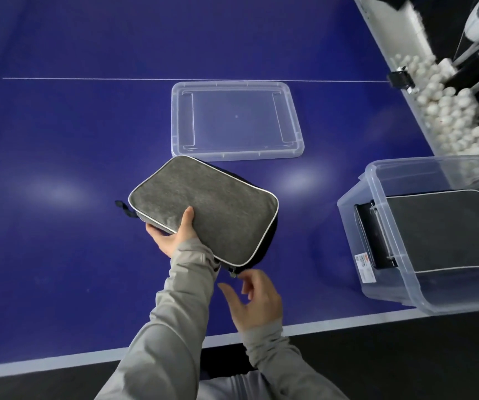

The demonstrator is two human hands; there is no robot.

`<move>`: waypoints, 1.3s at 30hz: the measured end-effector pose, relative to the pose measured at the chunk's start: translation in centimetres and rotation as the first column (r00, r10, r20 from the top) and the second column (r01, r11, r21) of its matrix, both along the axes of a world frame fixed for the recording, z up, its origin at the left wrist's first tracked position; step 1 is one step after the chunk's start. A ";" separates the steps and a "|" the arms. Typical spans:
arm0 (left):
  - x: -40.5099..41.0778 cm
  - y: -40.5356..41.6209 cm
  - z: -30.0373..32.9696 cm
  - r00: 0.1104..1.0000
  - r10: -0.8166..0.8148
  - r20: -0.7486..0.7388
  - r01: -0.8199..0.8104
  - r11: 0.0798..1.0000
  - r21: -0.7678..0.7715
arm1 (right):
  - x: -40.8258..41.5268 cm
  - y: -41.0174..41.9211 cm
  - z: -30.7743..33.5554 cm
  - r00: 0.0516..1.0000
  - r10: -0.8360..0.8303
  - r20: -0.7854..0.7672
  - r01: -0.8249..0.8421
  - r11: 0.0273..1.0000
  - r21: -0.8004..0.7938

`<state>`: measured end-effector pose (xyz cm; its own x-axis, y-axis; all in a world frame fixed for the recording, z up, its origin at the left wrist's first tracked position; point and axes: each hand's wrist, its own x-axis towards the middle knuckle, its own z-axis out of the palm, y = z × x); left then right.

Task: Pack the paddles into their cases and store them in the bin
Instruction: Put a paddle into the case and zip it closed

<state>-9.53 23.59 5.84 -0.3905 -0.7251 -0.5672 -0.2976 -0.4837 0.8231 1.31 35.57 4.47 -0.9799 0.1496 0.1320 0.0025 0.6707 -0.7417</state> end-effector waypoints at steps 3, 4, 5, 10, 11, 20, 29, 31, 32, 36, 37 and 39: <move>-0.5 0.7 0.7 0.998 0.067 0.003 -0.067 0.997 0.023 | -1.4 -0.9 0.1 0.996 -0.086 -0.024 0.088 0.992 0.088; -0.7 0.9 0.9 0.997 0.083 0.003 -0.083 0.996 0.032 | -1.8 -1.0 0.2 0.993 -0.115 -0.024 0.117 0.987 0.109; -0.8 0.9 1.0 0.996 0.092 0.005 -0.092 0.995 0.040 | -2.1 -1.1 0.2 0.991 -0.134 -0.026 0.136 0.983 0.126; -1.3 0.6 1.4 0.995 0.095 0.012 -0.096 0.994 0.052 | -2.5 -0.9 0.7 0.991 -0.115 -0.061 0.121 0.986 0.112; -1.3 0.6 1.4 0.995 0.095 0.010 -0.095 0.994 0.052 | -2.5 -0.8 0.7 0.991 -0.121 -0.053 0.125 0.988 0.090; -0.9 -0.3 0.9 0.996 0.069 -0.052 -0.068 0.997 0.025 | -2.5 -0.3 0.6 0.992 0.006 -0.128 0.001 0.999 0.054; -0.2 -2.3 0.2 1.000 0.009 -0.017 -0.010 0.999 -0.038 | -2.4 3.2 0.7 0.994 0.024 -0.109 -0.010 0.992 0.124; 0.0 -2.7 0.3 1.000 -0.028 -0.007 0.028 0.999 -0.034 | -3.1 4.1 1.0 0.996 0.011 -0.086 -0.001 0.994 0.111; 0.1 -2.8 0.2 0.998 -0.057 -0.004 0.056 0.998 -0.033 | -3.6 4.5 1.1 0.997 0.000 -0.075 0.008 0.995 0.103; 0.8 -3.3 0.1 0.984 -0.175 -0.010 0.175 0.984 -0.022 | -6.0 6.2 1.4 0.995 -0.096 0.013 0.096 0.995 0.004; 0.9 -3.6 0.0 0.977 -0.212 -0.017 0.212 0.977 -0.027 | -6.6 6.8 1.4 0.993 -0.109 0.052 0.110 0.994 -0.020; 1.1 -4.1 0.0 0.958 -0.285 -0.034 0.283 0.958 -0.046 | -7.4 8.0 1.4 0.990 -0.109 0.087 0.114 0.992 -0.046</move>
